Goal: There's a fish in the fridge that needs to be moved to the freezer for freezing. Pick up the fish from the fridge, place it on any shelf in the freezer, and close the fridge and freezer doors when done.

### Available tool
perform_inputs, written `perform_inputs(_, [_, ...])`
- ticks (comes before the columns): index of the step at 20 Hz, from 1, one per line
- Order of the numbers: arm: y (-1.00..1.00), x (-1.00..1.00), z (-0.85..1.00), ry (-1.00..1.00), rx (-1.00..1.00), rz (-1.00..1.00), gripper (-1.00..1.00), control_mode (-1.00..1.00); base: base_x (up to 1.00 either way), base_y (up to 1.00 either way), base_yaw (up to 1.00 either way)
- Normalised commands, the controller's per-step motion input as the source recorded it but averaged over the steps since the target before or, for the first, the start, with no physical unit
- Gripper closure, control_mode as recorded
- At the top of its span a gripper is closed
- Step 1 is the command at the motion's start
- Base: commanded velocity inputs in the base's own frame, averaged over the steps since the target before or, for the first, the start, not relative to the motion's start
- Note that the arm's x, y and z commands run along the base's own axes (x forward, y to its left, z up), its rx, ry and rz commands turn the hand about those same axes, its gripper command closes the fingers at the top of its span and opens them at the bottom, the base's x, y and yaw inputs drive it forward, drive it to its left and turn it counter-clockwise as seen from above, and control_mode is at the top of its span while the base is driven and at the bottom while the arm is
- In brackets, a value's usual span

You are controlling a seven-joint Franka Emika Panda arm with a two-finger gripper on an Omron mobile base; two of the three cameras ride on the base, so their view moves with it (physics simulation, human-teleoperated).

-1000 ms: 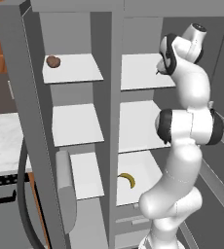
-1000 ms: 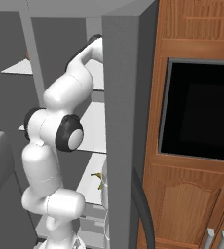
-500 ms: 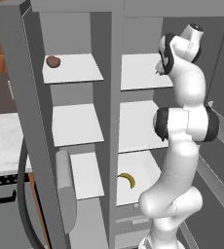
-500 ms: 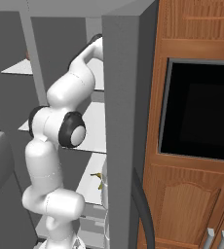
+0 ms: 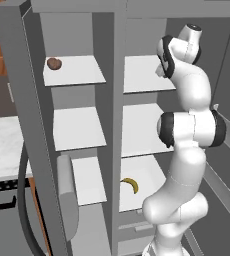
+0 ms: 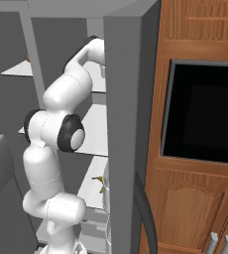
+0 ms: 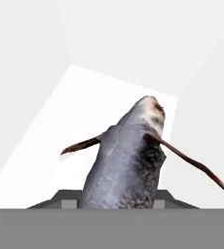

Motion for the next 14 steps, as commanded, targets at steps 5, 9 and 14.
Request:
perform_inputs(5, [0.00, -0.41, -0.30, 0.05, 0.02, 0.02, 1.00, -1.00, 0.00, 0.00, 0.00])
perform_inputs(9, [0.06, -0.84, 0.00, -0.01, 0.05, 0.00, 1.00, -1.00, 0.00, 0.00, 0.00])
perform_inputs(14, [0.37, -0.98, 0.03, -0.08, 0.01, 0.00, 1.00, -1.00, 0.00, 0.00, 0.00])
